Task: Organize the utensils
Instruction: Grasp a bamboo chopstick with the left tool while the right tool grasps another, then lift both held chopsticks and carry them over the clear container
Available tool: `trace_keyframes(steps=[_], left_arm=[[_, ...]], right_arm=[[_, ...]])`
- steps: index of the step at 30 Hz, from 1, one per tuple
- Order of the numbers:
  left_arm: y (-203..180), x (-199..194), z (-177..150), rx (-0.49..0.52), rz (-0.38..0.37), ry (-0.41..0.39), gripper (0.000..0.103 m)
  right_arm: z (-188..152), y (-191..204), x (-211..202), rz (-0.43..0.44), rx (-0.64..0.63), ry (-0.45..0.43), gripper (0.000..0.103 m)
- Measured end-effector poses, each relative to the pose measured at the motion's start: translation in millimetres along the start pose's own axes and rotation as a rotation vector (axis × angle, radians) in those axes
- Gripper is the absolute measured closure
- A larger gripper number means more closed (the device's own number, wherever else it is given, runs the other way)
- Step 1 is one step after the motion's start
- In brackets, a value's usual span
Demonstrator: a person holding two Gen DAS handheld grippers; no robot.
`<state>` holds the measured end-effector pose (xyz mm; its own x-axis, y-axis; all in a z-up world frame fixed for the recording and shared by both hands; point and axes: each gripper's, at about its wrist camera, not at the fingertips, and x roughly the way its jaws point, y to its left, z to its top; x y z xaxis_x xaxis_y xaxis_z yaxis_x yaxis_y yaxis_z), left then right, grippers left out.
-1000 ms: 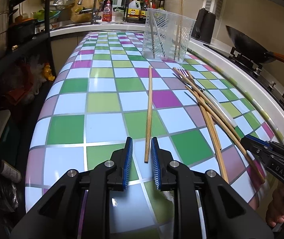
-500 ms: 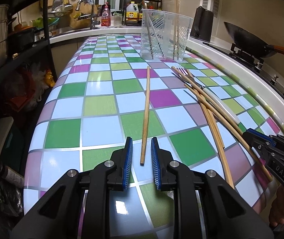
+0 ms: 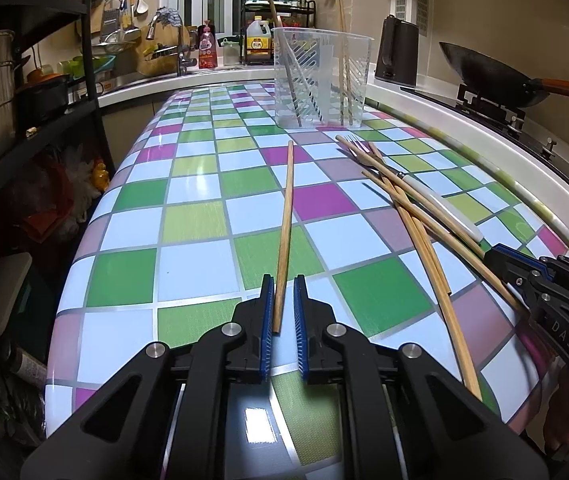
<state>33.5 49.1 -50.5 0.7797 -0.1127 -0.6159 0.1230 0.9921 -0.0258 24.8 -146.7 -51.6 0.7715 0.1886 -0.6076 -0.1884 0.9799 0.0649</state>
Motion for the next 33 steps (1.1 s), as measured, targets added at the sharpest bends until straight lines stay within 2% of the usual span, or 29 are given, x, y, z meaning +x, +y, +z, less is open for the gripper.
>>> trace_keyframes(steps=[7,8,9,15,33], left_arm=[[-0.6,0.6,-1.2,0.004,-0.003,-0.019,0.093],[-1.1,0.4,-1.4,0.006,-0.002,-0.019,0.093],[-1.4,0.2,-1.5,0.006,-0.006,-0.02,0.098],[-1.4,-4.0,0.9,0.0,-0.012,-0.033,0.098],[5.3,-47.5,11.3,0.002,-0.02,-0.177,0.098]], right_arm=[[0.4,1.1,1.1,-0.005,-0.002,-0.007,0.097],[0.4,1.5,1.3,-0.007,-0.003,-0.006,0.097],[1.0,1.7,1.5,-0.008,-0.004,-0.004,0.097],[7.8,4.9,-8.0,-0.013,-0.022,-0.02,0.097],[33.2,23.5,-60.5,-0.033,-0.064,-0.138,0.099]])
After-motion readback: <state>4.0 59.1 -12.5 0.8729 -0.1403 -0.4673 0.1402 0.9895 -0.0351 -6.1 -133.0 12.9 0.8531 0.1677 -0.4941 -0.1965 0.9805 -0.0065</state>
